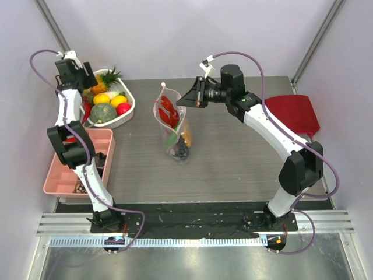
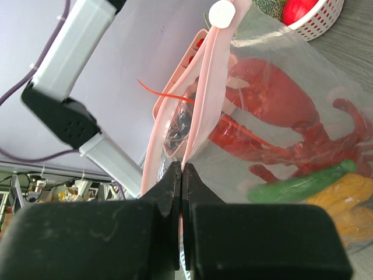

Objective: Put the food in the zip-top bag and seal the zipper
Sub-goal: Place the fake vegetable in the zipper food storage bag, then pick up the fake fruit from the bin.

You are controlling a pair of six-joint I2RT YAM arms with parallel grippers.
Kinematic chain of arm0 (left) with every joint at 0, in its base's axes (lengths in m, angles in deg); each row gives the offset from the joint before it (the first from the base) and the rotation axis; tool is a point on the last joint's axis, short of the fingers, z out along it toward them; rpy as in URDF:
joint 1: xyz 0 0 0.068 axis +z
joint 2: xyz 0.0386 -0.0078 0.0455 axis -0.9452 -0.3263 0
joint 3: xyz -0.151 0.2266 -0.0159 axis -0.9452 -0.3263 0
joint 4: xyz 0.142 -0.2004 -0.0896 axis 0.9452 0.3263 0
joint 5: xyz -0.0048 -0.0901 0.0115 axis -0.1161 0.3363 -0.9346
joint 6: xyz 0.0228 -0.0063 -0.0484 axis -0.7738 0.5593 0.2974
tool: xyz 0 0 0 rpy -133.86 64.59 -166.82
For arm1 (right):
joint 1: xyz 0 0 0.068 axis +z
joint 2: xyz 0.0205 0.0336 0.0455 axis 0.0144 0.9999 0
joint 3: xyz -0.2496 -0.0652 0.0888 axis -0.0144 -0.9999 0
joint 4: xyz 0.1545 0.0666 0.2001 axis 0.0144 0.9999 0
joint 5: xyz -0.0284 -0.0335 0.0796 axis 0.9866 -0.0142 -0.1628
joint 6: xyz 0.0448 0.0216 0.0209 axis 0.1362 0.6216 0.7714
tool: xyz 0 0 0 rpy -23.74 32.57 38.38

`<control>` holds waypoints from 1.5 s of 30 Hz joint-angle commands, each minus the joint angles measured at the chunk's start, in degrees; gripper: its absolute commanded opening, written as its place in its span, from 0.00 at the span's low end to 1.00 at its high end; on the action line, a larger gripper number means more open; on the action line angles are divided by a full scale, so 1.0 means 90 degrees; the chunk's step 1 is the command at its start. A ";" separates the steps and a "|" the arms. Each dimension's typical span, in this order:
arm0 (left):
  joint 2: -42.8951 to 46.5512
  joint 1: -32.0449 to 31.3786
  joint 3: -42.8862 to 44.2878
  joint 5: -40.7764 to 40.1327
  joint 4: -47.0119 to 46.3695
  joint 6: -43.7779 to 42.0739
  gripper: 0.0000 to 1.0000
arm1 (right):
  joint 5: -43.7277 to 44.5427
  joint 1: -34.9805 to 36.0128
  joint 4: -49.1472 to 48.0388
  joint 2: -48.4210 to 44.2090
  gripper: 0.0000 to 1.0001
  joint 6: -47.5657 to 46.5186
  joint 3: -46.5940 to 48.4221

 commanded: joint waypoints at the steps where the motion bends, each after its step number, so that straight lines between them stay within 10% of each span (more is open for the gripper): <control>1: -0.0676 0.0347 0.1105 -0.0438 -0.1173 -0.0116 0.70 | -0.0090 0.0011 -0.0373 -0.0252 0.01 -0.0168 -0.0017; 28: -0.3813 0.0553 0.3342 -0.0683 -0.2259 -0.1210 0.76 | -0.0071 -0.0096 -0.0461 0.0090 0.01 0.0193 0.0218; 45: -0.2281 0.0563 0.2434 -0.0653 -0.3196 -0.0869 0.29 | -0.0012 -0.0126 -0.0471 0.0119 0.01 0.0242 0.0140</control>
